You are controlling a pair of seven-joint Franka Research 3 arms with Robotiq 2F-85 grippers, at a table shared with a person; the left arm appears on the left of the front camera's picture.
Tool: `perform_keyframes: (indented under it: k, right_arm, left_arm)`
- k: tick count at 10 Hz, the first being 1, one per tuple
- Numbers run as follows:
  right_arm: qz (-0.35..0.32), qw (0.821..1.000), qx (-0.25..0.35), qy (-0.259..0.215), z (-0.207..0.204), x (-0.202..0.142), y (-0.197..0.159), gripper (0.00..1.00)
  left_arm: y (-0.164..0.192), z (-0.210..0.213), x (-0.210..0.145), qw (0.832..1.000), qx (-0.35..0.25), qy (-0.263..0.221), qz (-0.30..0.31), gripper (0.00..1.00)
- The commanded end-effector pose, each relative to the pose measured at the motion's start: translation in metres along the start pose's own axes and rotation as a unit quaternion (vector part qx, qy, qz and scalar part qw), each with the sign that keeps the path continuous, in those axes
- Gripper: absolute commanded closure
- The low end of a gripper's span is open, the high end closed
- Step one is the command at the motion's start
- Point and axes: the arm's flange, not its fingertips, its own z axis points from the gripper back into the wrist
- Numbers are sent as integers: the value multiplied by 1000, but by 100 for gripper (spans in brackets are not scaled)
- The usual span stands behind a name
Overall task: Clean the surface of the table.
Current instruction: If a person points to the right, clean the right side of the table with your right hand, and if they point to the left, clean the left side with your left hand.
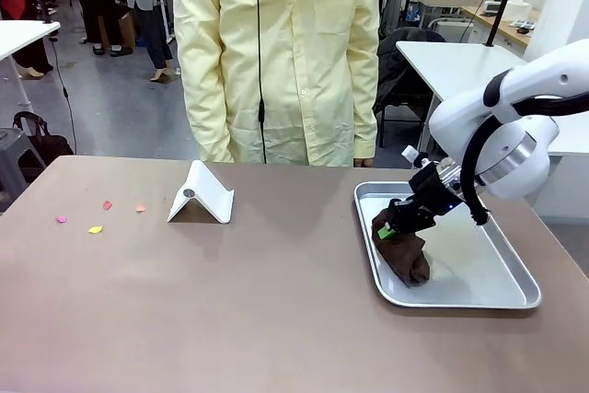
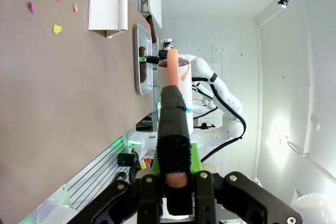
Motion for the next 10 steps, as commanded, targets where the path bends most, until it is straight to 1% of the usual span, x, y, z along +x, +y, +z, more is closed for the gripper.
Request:
perform_keyframes:
  k: [1,3,5,6,7,10]
  right_arm:
    - [35,998,7,45,-30,-23,-2,94]
    - [23,999,-15,20,-24,-20,-10,94]
    - [5,1000,-20,-5,-10,-16,-22,94]
    - [-7,999,-42,-26,0,-14,-32,94]
    - [-23,998,-49,-39,10,-13,-43,94]
    - [-70,994,-50,-68,40,-13,-77,94]
  left_arm:
    - [-2,0,-6,1000,-5,4,-8,95]
    - [-2,0,-6,1000,-5,4,-8,95]
    - [-2,0,-6,1000,-5,4,-8,95]
    - [-2,0,-6,1000,-5,4,-8,95]
    - [-2,0,-6,1000,-5,4,-8,95]
    - [-2,0,-6,1000,-5,4,-8,95]
